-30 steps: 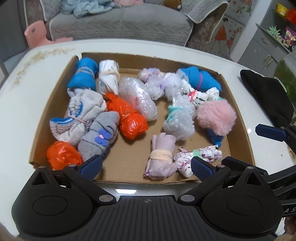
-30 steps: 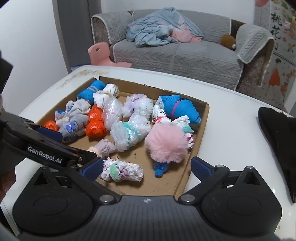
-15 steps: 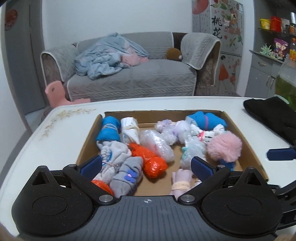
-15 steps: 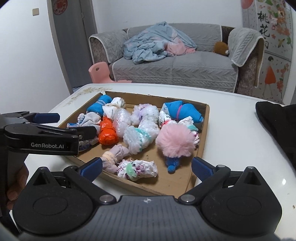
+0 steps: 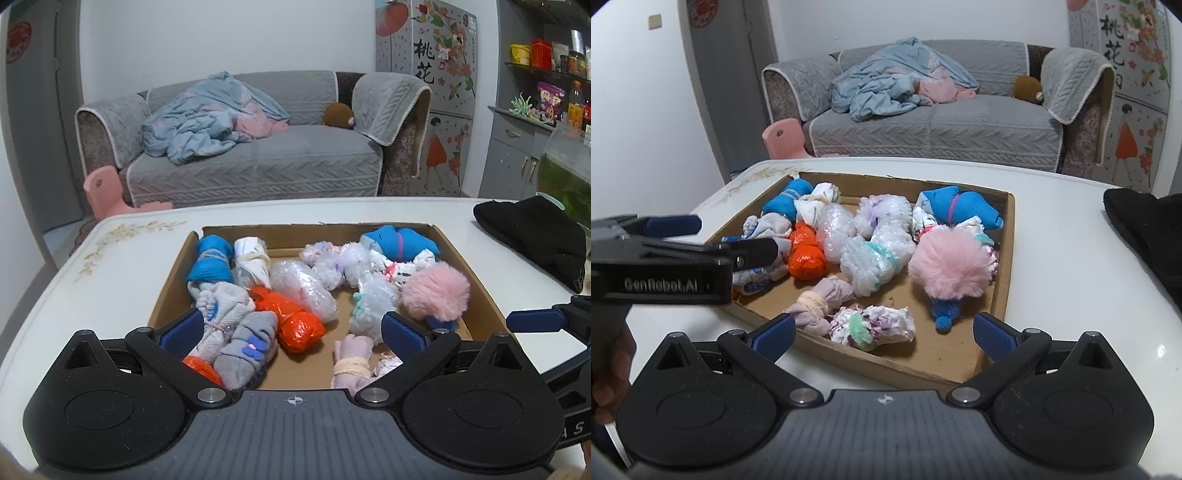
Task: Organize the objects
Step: 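Lift both grippers out of the tray and hold above it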
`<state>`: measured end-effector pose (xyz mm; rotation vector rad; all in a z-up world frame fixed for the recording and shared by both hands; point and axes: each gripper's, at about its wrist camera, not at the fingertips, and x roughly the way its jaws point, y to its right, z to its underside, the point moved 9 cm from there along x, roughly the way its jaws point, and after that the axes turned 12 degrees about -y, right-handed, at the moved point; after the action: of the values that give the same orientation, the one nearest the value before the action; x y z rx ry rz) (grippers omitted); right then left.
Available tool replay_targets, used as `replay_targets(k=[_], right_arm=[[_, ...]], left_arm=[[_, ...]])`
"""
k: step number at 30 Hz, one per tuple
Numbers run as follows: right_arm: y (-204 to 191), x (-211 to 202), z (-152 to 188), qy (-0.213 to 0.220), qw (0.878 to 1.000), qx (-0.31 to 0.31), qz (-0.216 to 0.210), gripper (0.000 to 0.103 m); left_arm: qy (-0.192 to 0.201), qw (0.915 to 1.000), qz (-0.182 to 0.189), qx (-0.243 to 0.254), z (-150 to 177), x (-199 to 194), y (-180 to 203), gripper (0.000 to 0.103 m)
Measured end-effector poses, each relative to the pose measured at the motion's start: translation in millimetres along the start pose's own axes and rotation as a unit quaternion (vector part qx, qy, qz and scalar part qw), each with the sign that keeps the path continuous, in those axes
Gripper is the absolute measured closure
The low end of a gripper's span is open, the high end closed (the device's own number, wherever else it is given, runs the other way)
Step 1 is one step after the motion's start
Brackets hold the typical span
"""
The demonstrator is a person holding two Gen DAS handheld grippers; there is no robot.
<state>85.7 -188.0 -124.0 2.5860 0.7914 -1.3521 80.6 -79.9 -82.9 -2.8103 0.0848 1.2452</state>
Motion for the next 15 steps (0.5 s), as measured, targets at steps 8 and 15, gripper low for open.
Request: replay_targets(k=[8, 15], right_arm=[[-5.1, 2.7, 2.3, -0.003, 1.000, 0.005, -0.001, 0.001], [-11.7, 4.2, 2.8, -0.003, 1.000, -0.002, -0.004, 0.001]], left_arm=[[-0.002, 1.0000, -0.007, -0.002, 3.9, -2.2, -3.4, 0.001], [-0.015, 0.9994, -0.011, -0.027, 4.9, 1.4, -15.8, 0.001]])
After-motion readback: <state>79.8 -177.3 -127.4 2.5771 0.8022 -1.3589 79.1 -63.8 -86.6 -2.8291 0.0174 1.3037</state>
